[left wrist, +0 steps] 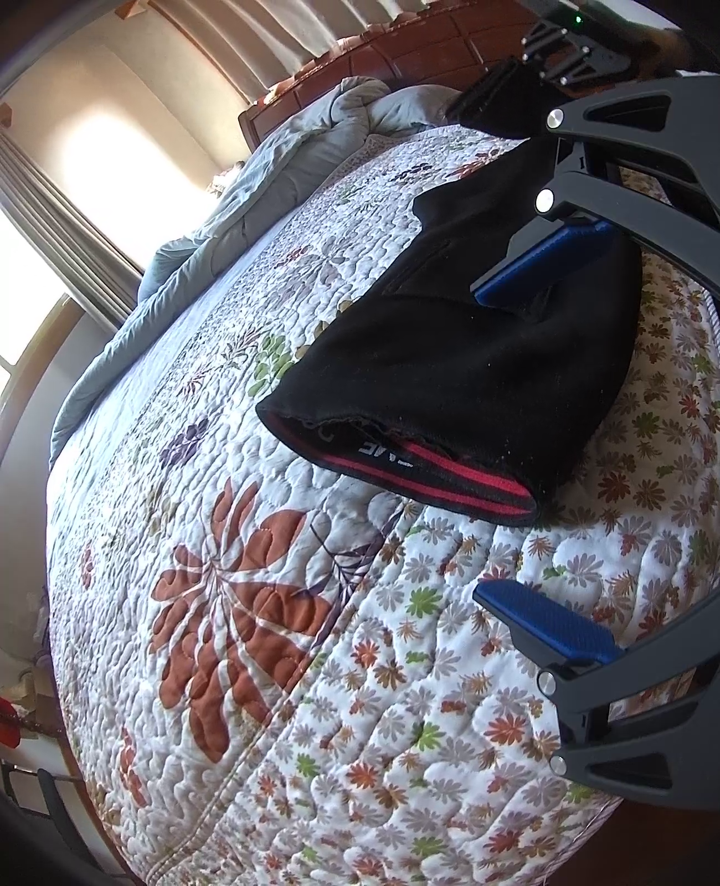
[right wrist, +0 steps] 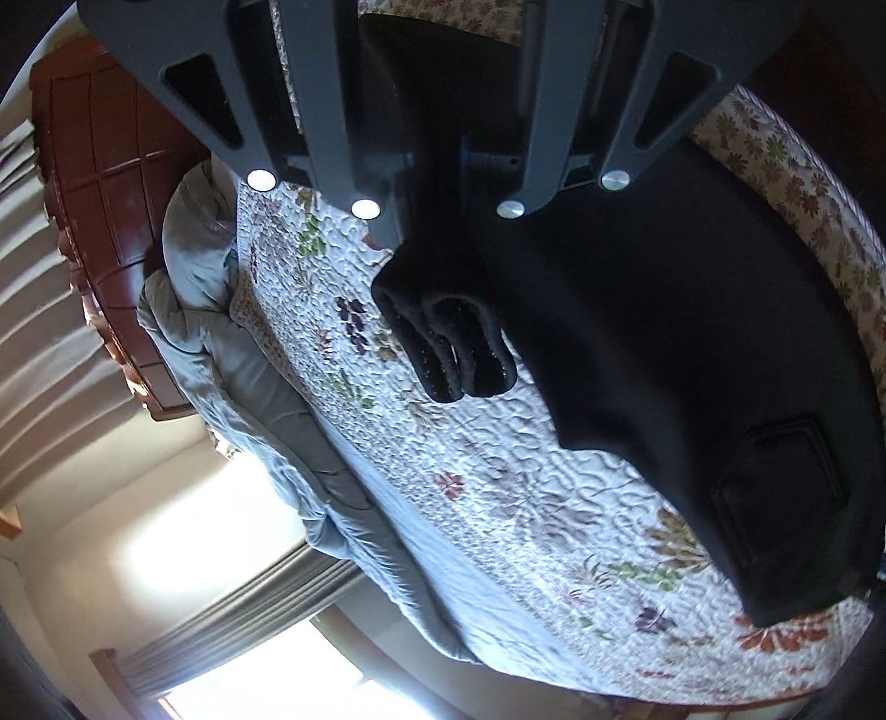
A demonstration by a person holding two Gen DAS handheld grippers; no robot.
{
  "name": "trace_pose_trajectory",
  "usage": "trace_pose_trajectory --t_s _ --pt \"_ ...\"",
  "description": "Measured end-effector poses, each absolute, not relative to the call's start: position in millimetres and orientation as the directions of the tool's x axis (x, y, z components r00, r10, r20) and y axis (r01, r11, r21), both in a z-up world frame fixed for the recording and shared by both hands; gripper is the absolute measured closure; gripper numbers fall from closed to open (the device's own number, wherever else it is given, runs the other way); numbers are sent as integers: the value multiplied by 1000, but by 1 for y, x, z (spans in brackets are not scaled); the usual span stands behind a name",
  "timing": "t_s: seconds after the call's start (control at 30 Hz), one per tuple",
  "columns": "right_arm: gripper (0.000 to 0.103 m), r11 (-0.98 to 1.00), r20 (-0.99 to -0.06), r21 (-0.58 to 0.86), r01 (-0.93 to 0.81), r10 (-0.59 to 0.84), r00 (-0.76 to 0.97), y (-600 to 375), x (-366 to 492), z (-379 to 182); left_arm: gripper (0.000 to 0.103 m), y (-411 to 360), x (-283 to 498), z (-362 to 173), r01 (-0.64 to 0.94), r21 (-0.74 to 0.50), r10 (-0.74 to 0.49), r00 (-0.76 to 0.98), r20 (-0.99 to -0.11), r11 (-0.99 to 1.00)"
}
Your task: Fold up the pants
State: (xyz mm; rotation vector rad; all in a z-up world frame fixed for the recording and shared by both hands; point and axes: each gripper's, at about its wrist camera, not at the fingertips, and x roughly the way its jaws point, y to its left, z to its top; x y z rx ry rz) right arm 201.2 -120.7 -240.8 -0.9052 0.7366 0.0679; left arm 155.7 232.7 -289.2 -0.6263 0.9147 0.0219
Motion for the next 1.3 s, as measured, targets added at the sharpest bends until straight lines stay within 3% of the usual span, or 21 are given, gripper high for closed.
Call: trace_pose_trajectory --t_s 0.4,1.3 --pt "94 546 -610 -730 -412 -247 753 -100 197 -281 4 237 153 -290 -279 -508 -245 629 -738 815" --pt "92 521 -684 -678 -519 -186 706 -96 190 -318 4 239 144 -267 -284 -525 -213 685 -696 802"
